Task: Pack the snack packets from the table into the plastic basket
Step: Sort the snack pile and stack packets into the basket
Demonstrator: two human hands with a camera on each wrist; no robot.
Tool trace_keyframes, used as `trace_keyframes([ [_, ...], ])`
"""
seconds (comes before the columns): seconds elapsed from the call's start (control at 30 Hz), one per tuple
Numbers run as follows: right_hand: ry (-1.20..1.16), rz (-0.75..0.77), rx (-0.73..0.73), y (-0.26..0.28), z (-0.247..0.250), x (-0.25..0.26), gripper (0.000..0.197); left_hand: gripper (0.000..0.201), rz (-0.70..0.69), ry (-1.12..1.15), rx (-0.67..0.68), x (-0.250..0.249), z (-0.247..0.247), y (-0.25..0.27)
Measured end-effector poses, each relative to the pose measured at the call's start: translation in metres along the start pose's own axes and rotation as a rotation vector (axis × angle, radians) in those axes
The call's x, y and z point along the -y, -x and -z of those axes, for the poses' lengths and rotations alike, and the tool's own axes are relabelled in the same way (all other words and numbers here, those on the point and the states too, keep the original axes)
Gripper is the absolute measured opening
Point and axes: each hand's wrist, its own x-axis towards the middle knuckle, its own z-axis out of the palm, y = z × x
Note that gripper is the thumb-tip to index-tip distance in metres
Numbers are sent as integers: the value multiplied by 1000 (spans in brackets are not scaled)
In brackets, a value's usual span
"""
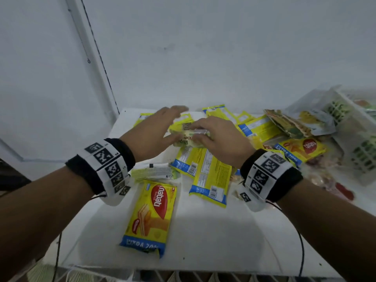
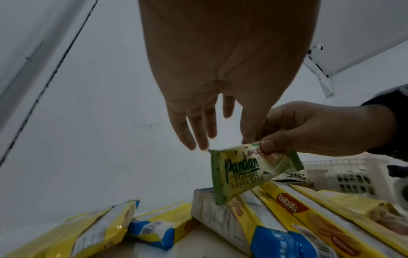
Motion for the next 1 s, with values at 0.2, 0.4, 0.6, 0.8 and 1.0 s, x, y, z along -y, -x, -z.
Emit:
trace_keyframes([
  [0.2,-108,8,-80,2,-2,3,18,15,75,100,46,13,1,5],
  [0.4,-71,23,-39,0,-6,3,28,6,237,375,-21,21,11,12],
  [0.6,-190,-10,-47,-4,-9,10,26,22,252,487,24,22,15,23],
  [0.8,-187,-98,1,-7,-17,10,43,18,340,425,-143,41,29,31],
  [1.0,30,104,238,-20,-33,31,16,18,396,416,-284,65,50,40],
])
